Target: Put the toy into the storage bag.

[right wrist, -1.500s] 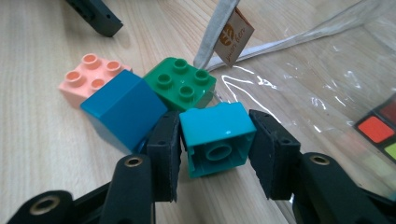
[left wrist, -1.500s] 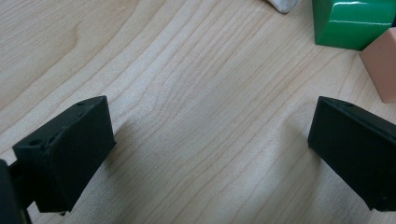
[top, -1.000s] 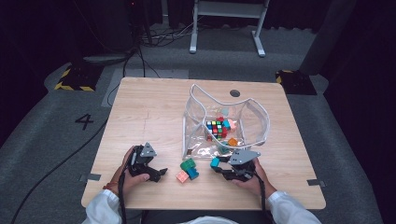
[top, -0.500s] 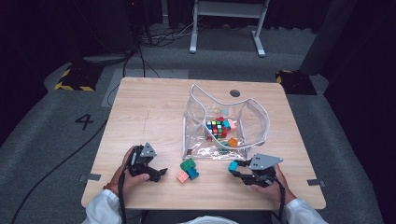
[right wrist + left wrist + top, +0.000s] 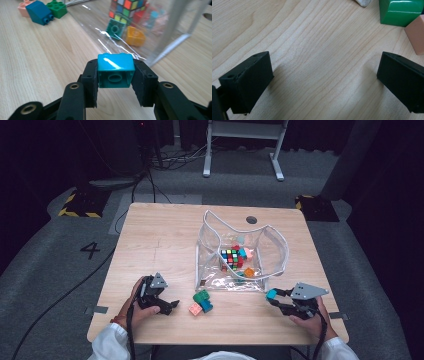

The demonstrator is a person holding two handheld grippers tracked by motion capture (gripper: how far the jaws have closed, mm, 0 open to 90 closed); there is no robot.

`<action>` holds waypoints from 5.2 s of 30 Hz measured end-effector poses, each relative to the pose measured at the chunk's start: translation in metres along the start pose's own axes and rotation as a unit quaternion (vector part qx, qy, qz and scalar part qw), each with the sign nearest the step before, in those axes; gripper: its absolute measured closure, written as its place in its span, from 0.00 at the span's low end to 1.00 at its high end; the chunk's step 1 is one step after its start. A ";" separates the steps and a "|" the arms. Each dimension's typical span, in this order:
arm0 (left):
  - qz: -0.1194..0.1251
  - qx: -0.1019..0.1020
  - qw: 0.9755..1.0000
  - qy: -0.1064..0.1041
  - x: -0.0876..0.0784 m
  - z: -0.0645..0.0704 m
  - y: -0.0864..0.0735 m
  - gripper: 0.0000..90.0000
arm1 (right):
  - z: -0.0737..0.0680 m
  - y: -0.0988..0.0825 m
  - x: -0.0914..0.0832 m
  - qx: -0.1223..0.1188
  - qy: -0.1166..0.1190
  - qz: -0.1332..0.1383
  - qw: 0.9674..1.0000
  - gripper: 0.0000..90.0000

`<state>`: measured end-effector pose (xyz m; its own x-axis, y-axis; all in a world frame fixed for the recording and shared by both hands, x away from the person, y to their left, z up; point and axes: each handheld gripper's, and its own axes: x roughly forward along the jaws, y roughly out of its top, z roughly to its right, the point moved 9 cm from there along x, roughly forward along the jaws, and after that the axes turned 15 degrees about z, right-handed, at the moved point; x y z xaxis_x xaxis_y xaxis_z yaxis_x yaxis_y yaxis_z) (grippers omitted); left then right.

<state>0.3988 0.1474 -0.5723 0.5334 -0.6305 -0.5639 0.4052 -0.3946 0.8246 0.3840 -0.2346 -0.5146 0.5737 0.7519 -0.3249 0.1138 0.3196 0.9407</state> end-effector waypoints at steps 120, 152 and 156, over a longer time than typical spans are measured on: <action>-0.001 0.001 1.000 0.001 0.000 -0.001 0.000 0.00 | 0.079 0.126 0.054 -0.101 0.042 -0.135 0.985 0.42; 0.000 0.000 1.000 0.000 0.000 0.000 0.000 0.00 | 0.079 0.063 -0.062 -0.033 -0.066 -0.001 0.997 0.30; -0.001 0.000 1.000 0.000 0.000 0.000 0.000 0.00 | 0.069 0.044 -0.059 -0.014 -0.051 0.002 0.999 0.31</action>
<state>0.3987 0.1474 -0.5723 0.5327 -0.6304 -0.5647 0.4060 -0.3951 0.8240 0.4109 -0.3042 -0.4480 0.6542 0.6906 -0.3083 0.0896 0.3339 0.9383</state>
